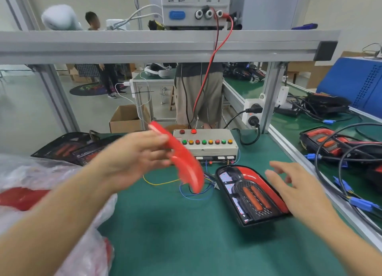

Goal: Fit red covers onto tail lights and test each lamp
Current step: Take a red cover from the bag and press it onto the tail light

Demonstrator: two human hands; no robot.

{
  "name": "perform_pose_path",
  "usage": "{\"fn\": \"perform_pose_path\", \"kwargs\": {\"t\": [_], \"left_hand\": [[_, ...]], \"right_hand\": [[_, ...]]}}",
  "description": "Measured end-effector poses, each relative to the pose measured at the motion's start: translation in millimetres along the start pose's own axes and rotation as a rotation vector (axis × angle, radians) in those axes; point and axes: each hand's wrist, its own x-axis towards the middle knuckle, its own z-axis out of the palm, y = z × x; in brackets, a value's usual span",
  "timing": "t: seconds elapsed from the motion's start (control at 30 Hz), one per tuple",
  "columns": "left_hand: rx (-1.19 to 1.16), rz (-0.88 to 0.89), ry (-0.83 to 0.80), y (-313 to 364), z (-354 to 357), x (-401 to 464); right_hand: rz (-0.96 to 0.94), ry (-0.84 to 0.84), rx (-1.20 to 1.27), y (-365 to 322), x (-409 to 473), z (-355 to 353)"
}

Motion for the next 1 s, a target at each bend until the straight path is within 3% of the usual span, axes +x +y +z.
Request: {"fn": "perform_pose_path", "kwargs": {"t": [0.17, 0.27, 0.43, 0.63, 0.7, 0.77, 0.83, 0.93, 1.0], "left_hand": [[-0.037, -0.147, -0.165, -39.8, 73.8, 61.2], [-0.051, -0.145, -0.233, -51.1, 90.7, 75.4], [-0.187, -0.369, -0.524, -49.1, 101.9, 85.4], [-0.044, -0.508, -0.711, -51.0, 116.6, 90.7], [0.119, -0.46, -0.619, -50.2, 115.5, 96.6], [0.371, -0.302, -0.292, -51.2, 109.6, 108.5], [0.571, -0.246, 0.028, -57.5, 97.6, 118.0], [0.602, -0.501, 0.041, -73.0, 90.2, 112.1], [0.694, -0.523, 0.03, -88.0, 88.4, 113.4]], "right_hand": [[-0.227, -0.207, 0.269, -37.1, -17.7, -7.1], [-0.289, -0.125, 0.275, -38.9, -15.4, -9.2], [-0.605, 0.043, -0.221, -33.7, 4.0, -16.2], [-0.923, 0.071, -0.496, -27.6, 18.8, -31.2], [-0.938, 0.053, -0.549, -19.4, 18.6, -38.6], [-0.805, 0.031, -0.525, -8.5, 18.7, -43.9], [-0.543, -0.025, -0.374, 2.7, 17.5, -46.5], [-0.249, -0.101, -0.088, 14.8, 11.2, -39.4], [-0.182, -0.171, 0.025, 12.8, 3.1, -30.6]]}}
